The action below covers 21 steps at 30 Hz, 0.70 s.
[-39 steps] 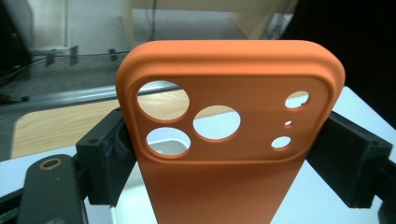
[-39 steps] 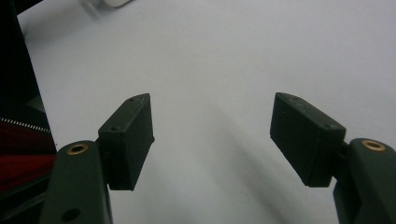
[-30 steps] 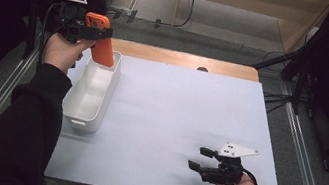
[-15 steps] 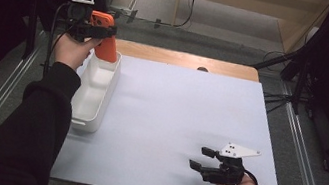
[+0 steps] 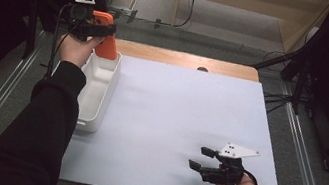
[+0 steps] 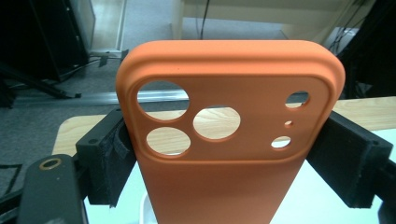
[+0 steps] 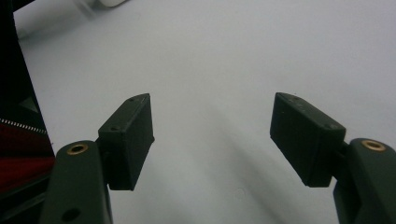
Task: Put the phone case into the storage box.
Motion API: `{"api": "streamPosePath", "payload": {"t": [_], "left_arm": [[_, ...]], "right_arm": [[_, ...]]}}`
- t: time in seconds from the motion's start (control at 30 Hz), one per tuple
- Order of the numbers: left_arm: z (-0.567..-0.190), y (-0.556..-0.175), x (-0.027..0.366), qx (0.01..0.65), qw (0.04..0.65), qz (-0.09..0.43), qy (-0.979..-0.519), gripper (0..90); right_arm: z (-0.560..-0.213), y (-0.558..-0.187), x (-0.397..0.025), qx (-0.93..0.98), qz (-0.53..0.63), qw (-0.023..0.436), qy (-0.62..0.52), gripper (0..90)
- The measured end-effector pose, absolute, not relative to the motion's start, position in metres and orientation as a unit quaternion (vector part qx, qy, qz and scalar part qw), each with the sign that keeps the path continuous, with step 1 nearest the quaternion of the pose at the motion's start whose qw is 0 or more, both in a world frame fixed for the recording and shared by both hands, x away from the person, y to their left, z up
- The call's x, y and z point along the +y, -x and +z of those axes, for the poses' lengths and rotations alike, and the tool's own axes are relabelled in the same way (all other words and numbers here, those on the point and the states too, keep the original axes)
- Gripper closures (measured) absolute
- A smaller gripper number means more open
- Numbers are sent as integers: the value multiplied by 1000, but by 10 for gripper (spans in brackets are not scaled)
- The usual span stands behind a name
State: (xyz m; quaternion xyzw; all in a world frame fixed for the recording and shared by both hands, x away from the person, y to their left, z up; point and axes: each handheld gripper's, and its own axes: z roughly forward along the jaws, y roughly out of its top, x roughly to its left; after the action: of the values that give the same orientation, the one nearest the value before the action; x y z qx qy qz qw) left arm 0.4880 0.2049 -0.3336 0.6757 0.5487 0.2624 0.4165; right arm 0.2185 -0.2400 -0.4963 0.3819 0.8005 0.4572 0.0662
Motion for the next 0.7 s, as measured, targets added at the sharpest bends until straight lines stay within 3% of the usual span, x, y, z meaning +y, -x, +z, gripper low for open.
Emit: {"api": "streamPosePath", "payload": {"t": [0.7], "left_arm": [[-349, -498, 191, 547, 395, 284, -681, 157]], "right_arm": [[-495, -218, -239, 799, 464, 66, -376, 290]]}}
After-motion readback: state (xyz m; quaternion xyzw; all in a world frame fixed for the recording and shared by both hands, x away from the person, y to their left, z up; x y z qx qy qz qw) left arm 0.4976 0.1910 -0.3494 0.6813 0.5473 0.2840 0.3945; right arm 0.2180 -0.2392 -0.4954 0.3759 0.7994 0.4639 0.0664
